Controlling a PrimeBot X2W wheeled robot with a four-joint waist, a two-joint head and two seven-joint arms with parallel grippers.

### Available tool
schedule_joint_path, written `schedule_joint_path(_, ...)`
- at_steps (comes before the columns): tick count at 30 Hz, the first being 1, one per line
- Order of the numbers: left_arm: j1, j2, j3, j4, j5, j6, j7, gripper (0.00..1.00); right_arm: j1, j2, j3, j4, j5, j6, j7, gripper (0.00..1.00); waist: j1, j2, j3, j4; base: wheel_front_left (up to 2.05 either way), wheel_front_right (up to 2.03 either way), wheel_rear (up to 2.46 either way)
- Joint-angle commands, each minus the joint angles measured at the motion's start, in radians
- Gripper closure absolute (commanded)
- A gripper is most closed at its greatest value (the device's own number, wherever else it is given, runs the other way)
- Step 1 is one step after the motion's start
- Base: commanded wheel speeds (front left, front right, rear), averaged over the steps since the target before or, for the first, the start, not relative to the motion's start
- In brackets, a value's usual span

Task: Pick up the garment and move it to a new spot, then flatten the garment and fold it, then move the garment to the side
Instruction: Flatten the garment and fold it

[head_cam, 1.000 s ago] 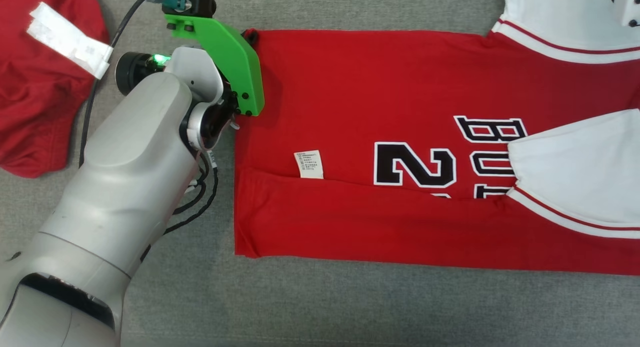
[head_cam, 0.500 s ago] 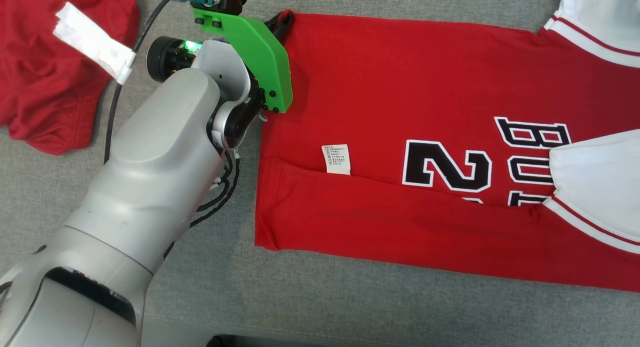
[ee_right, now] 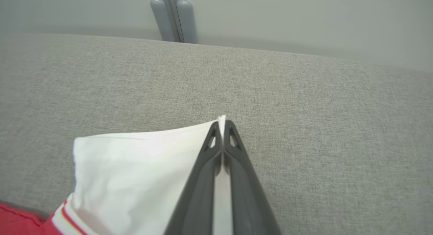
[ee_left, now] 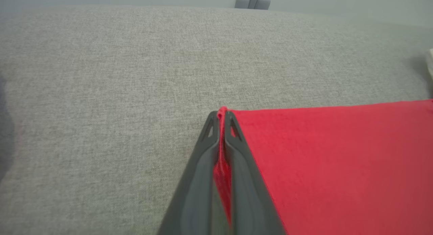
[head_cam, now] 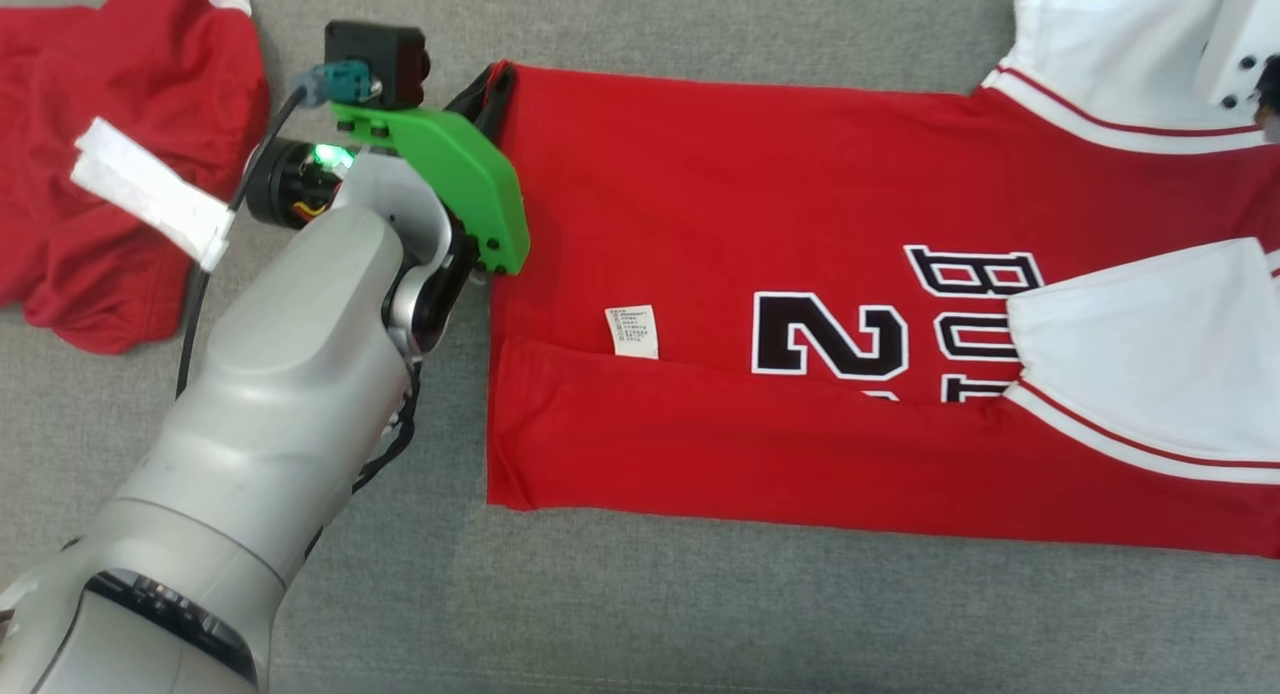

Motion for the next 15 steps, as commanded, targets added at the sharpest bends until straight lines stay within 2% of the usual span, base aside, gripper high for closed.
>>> schedule_joint_path(1, 0.026, 0.015, -0.007, 0.007, 0.009, -0.015, -0.02, 1.0, 0.032, 0.004, 0.017, -0.012, 0.024, -0.002, -0.017, 1.0, -0.0001, 0.0, -0.062, -0.042, 0.0, 0.0, 0.0)
schedule_joint_path(5, 0.069, 0.035, -0.038, 0.016, 0.033, -0.061, -0.062, 1.0, 0.096, -0.019, 0.084, -0.053, 0.072, -0.002, -0.035, 1.0, -0.0001, 0.0, -0.109, -0.066, 0.0, 0.0, 0.0)
schedule_joint_path(15, 0.141, 0.109, -0.097, -0.013, 0.139, -0.097, -0.219, 1.0, 0.272, -0.122, 0.196, -0.253, 0.212, -0.002, -0.033, 1.0, -0.0001, 0.0, -0.193, -0.114, 0.0, 0.0, 0.0)
